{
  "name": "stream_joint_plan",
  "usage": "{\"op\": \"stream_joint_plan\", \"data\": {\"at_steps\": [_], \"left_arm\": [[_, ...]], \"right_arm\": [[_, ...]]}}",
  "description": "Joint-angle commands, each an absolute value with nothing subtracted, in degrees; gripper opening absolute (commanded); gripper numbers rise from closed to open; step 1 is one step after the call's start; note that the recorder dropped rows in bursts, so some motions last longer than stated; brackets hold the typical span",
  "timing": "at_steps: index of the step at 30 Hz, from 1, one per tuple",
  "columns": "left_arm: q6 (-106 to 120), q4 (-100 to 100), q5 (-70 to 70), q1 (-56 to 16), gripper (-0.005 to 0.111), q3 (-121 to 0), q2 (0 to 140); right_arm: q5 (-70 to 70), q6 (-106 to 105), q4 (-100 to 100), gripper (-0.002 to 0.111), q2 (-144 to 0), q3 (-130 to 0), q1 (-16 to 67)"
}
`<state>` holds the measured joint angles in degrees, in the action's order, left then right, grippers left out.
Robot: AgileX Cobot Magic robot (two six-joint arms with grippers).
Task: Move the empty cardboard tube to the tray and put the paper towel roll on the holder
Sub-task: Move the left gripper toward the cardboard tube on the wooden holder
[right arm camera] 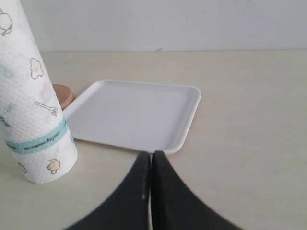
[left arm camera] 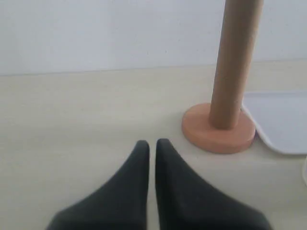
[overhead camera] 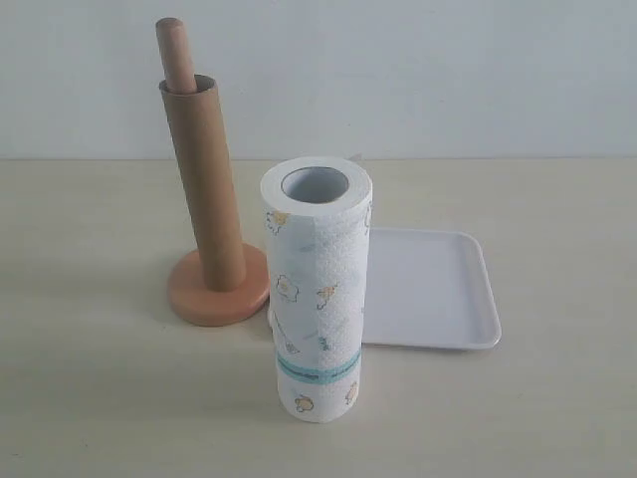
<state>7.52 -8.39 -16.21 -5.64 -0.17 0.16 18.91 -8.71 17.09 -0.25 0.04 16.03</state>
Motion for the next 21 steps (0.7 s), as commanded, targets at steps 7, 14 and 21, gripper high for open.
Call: {"op": "stream_joint_plan", "data": {"at_steps": [7, 14, 21], "left_arm": [[7.33, -25.75, -2.5, -5.9, 0.004, -7.26, 0.0], [7.43, -25.75, 2.69, -5.9, 0.004, -7.35, 0.0], [4.93, -26.2, 4.24, -5.9, 0.004, -7.35, 0.0]], "right_arm": [[18.4, -8.91, 17.12, 0.0, 0.0, 0.0, 15.89], [18.4, -8.91, 17.12, 0.0, 0.0, 0.0, 15.89], [18.45, -8.91, 17.12, 0.0, 0.0, 0.0, 15.89]]}}
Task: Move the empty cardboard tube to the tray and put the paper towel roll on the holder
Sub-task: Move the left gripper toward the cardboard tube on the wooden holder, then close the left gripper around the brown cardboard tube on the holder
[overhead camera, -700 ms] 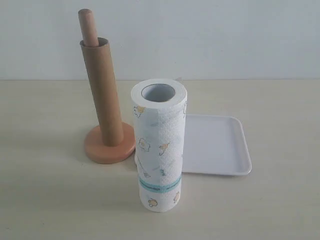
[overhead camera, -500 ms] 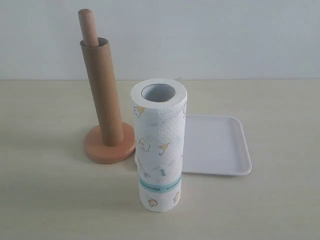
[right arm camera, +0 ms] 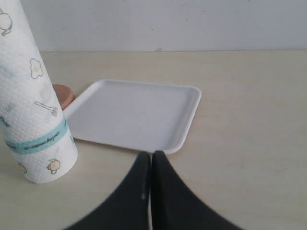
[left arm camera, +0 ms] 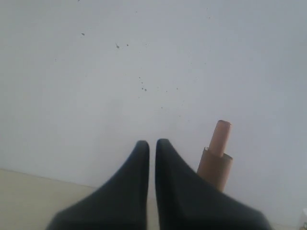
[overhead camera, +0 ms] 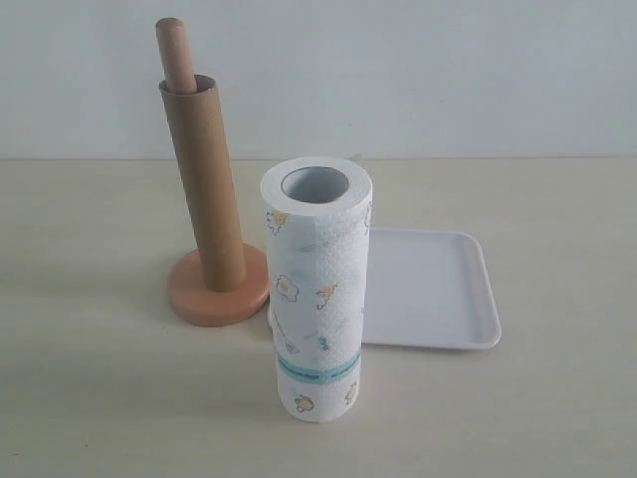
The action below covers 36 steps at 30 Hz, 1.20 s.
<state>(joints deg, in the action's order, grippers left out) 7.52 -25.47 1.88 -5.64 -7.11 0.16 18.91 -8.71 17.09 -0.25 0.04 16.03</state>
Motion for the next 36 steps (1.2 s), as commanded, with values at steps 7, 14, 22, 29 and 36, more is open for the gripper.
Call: {"op": "stream_joint_plan", "data": {"at_steps": [7, 14, 22, 29, 36], "left_arm": [[-10.53, -24.62, 22.78, -5.9, 0.004, -7.86, 0.0], [-23.73, -2.32, 18.51, -5.9, 0.004, -20.83, 16.4], [-36.55, 24.16, 19.42, -5.9, 0.004, -28.45, 40.32], [-34.25, 27.22, 43.65, -5.9, 0.004, -23.71, 60.09], [-21.49, 24.62, 53.57, -5.9, 0.004, -21.97, 76.75]], "right_arm": [[18.45, -8.91, 17.12, 0.0, 0.0, 0.0, 15.89], [18.45, -8.91, 17.12, 0.0, 0.0, 0.0, 15.89], [18.45, -8.91, 17.12, 0.0, 0.0, 0.0, 15.89], [18.45, -8.91, 17.12, 0.0, 0.0, 0.0, 15.89], [18.45, -8.91, 17.12, 0.0, 0.0, 0.0, 15.89]]}}
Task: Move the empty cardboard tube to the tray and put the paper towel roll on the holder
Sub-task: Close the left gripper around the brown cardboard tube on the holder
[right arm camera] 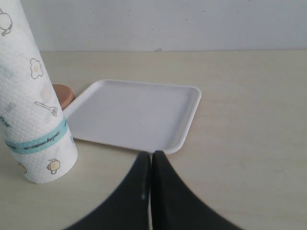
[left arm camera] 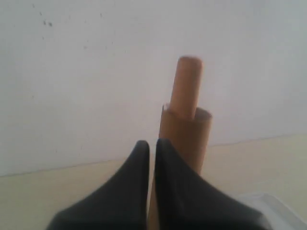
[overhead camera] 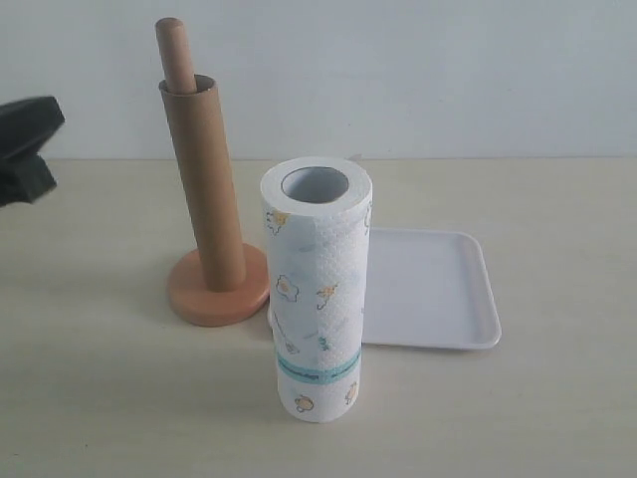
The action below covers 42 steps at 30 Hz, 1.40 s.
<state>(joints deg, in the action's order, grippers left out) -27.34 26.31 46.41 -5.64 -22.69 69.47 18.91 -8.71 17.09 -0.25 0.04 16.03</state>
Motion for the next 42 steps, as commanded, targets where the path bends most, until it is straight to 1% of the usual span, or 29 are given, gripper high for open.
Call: {"op": "stream_joint_plan", "data": {"at_steps": [1, 8, 15, 22, 24, 27, 29, 31, 32, 33, 34, 35, 42], "left_arm": [[-20.46, 24.72, 55.05, -5.9, 0.004, -21.93, 79.01], [-17.33, 26.87, 69.3, -5.9, 0.004, -21.93, 94.36], [-10.18, 27.43, 69.96, -5.9, 0.004, -23.09, 103.7], [-12.4, 30.86, 69.96, -5.9, 0.005, -25.43, 104.8], [-12.4, 30.86, 69.96, -5.9, 0.013, -25.43, 104.8], [-12.4, 30.86, 69.96, -5.9, 0.034, -25.43, 104.8], [-11.7, 30.86, 69.96, -5.9, 0.054, -25.43, 104.8], [-9.67, 31.55, 69.96, -5.9, 0.078, -25.92, 104.8], [-9.28, 32.7, 69.96, -5.9, 0.088, -26.44, 104.8], [-8.69, 34.08, 69.96, -5.9, 0.094, -26.9, 104.88], [-7.74, 36.1, 69.96, -5.9, 0.099, -27.65, 105.02], [-7.73, 37.84, 69.96, -5.9, 0.101, -28.5, 105.15], [-11.12, 38.6, 69.96, -5.9, 0.101, -33.31, 107.36]], "right_arm": [[18.45, -8.91, 17.12, 0.0, 0.0, 0.0, 15.89], [18.45, -8.91, 17.12, 0.0, 0.0, 0.0, 15.89], [18.45, -8.91, 17.12, 0.0, 0.0, 0.0, 15.89], [18.45, -8.91, 17.12, 0.0, 0.0, 0.0, 15.89], [18.45, -8.91, 17.12, 0.0, 0.0, 0.0, 15.89], [18.45, -8.91, 17.12, 0.0, 0.0, 0.0, 15.89], [18.45, -8.91, 17.12, 0.0, 0.0, 0.0, 15.89], [18.45, -8.91, 17.12, 0.0, 0.0, 0.0, 15.89], [18.45, -8.91, 17.12, 0.0, 0.0, 0.0, 15.89], [18.45, -8.91, 17.12, 0.0, 0.0, 0.0, 15.89], [18.45, -8.91, 17.12, 0.0, 0.0, 0.0, 15.89], [18.45, -8.91, 17.12, 0.0, 0.0, 0.0, 15.89], [18.45, -8.91, 17.12, 0.0, 0.0, 0.0, 15.89]]}}
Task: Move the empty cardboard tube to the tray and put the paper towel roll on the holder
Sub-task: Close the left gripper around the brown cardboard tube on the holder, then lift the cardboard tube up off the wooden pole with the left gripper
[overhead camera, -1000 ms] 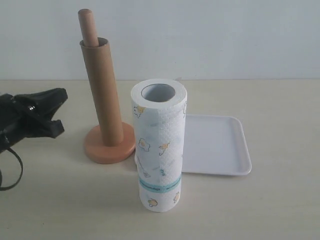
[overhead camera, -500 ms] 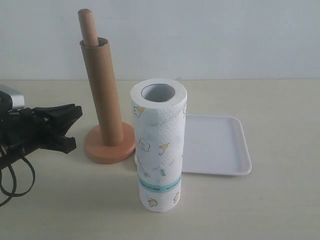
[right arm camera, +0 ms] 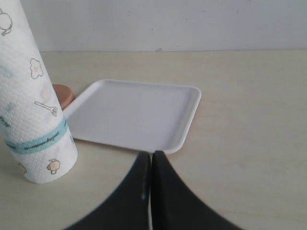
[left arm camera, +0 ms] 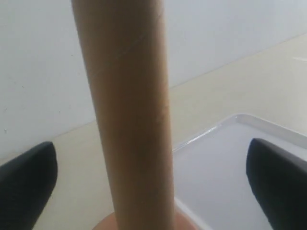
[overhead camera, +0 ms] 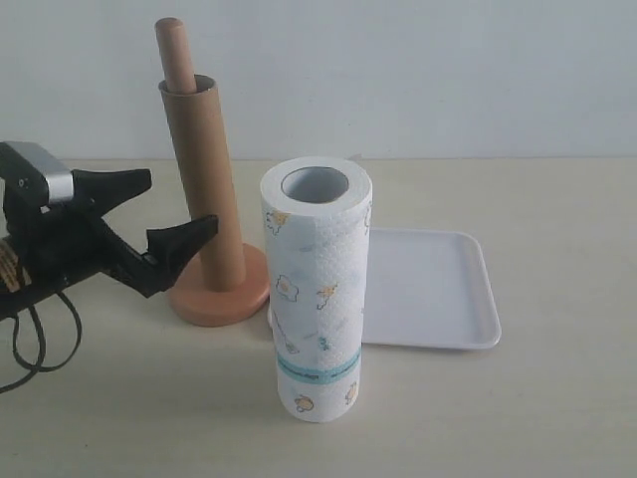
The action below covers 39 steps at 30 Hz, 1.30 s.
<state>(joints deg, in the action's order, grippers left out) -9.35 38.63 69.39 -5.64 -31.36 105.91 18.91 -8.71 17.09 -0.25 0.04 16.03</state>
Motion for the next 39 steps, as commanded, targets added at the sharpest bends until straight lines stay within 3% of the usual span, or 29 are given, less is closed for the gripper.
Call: {"op": "stream_joint_plan", "data": {"at_steps": [1, 14, 18, 22, 24, 32, 39], "left_arm": [[-11.28, 38.81, 69.96, -6.02, 0.101, -34.62, 108.55], [-16.24, 42.44, 69.96, -8.08, 0.096, -46.49, 118.06], [-16.24, 39.77, 69.36, -8.08, 0.065, -46.96, 118.28], [-16.24, 37.11, 69.36, -7.98, 0.014, -46.96, 118.28], [-16.85, 37.11, 69.36, -7.98, 0.004, -46.96, 117.16], [-25.26, 41.8, 68.28, -7.98, 0.004, -46.96, 101.91], [-27.79, 41.8, 57.96, -7.98, 0.004, -47.03, 87.11]], "right_arm": [[18.45, -8.91, 17.12, 0.0, 0.0, 0.0, 15.89], [18.45, -8.91, 17.12, 0.0, 0.0, 0.0, 15.89], [18.45, -8.91, 17.12, 0.0, 0.0, 0.0, 15.89], [18.45, -8.91, 17.12, 0.0, 0.0, 0.0, 15.89], [18.45, -8.91, 17.12, 0.0, 0.0, 0.0, 15.89], [18.45, -8.91, 17.12, 0.0, 0.0, 0.0, 15.89], [18.45, -8.91, 17.12, 0.0, 0.0, 0.0, 15.89]]}}
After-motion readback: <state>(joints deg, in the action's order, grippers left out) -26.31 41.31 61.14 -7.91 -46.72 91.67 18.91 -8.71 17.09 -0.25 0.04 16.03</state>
